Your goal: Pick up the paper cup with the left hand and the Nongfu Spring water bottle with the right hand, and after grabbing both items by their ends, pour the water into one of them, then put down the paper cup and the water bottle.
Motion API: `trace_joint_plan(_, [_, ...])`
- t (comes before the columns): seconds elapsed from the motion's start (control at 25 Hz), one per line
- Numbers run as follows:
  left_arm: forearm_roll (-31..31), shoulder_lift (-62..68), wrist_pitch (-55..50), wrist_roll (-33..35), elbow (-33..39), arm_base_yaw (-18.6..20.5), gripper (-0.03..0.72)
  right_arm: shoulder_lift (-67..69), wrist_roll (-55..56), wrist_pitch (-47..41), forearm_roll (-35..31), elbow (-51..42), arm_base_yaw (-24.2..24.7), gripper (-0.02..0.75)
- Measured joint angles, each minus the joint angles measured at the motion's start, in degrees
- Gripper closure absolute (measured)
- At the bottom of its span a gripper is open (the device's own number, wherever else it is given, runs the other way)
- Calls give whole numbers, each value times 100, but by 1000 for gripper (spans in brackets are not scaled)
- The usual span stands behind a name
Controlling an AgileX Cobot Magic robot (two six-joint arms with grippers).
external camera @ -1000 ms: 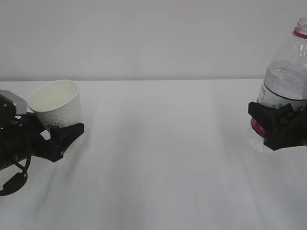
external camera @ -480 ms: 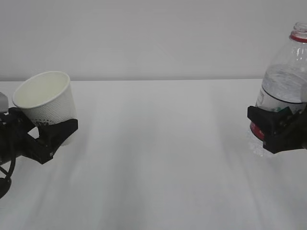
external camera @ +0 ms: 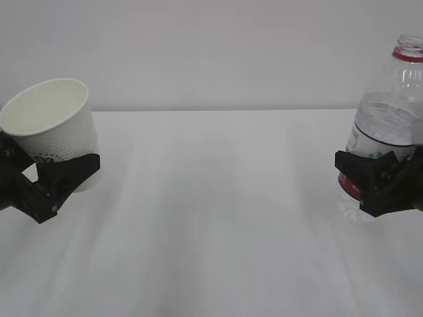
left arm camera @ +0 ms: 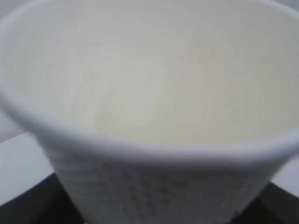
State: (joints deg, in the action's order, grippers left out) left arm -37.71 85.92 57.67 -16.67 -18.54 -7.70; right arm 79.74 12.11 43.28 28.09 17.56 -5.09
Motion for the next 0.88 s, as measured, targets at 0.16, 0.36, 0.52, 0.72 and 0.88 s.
trace_joint_plan(0.16, [-332,-351,-186,-283,13,0,134,0,55,0,88,0,0,288])
trace_joint_plan(0.36, [-770,-519,-312,-617,13,0,134,-27,101,0,189,0,0,288])
trace_joint_plan(0.52, [-1177,-541,-338,-807,13,0,134,-132,142,0,239,0,0,288])
trace_joint_plan(0.72, [-1591,-541,-314,-1009,13,-3,134,-207,195,0,349,0,0,288])
trace_joint_plan(0.88, [-1960,-541,-121,-1113,13,-3,134,-207,285,0,457,0,0,288])
